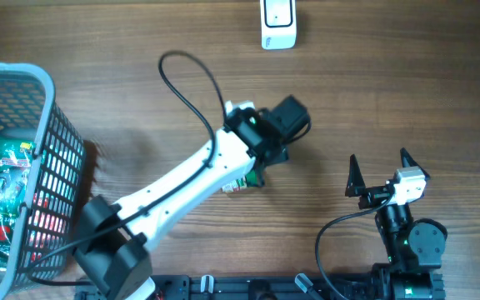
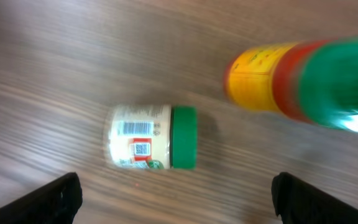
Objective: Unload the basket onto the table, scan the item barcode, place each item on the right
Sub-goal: 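Place the green-lid jar on its side beside the bottle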
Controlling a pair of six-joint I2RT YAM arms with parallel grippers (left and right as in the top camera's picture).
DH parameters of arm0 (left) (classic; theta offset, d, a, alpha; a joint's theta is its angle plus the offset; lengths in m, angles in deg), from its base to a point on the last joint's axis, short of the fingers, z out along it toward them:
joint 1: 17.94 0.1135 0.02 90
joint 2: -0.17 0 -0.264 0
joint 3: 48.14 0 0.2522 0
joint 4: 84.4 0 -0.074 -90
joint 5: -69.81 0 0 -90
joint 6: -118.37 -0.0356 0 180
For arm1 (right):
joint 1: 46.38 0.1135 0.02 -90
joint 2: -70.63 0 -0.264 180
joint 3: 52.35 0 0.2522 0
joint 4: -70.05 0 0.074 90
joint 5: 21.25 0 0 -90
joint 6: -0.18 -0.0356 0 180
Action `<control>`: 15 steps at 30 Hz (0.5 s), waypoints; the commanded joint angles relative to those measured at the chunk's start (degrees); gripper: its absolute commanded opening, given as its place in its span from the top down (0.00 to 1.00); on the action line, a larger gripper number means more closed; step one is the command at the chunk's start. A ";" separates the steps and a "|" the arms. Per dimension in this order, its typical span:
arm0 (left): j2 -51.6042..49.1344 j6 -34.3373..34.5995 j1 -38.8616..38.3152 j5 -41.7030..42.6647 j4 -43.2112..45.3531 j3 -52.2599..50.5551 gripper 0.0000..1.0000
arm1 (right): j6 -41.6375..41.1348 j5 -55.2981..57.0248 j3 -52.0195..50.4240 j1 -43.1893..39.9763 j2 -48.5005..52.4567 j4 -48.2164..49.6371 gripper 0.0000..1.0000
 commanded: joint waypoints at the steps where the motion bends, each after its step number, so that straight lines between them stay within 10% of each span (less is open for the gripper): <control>1: 5.27 -3.30 1.05 -9.49 -12.90 19.61 0.00 | -0.26 0.35 -0.07 0.28 -0.17 0.26 0.00; 6: 12.39 -4.33 11.69 -21.94 -24.15 41.62 0.00 | -0.24 0.35 -0.07 0.28 -0.17 0.26 0.00; 15: 22.97 -2.93 66.84 -9.73 -24.26 41.83 0.00 | -0.24 0.35 -0.07 0.28 -0.17 0.26 0.01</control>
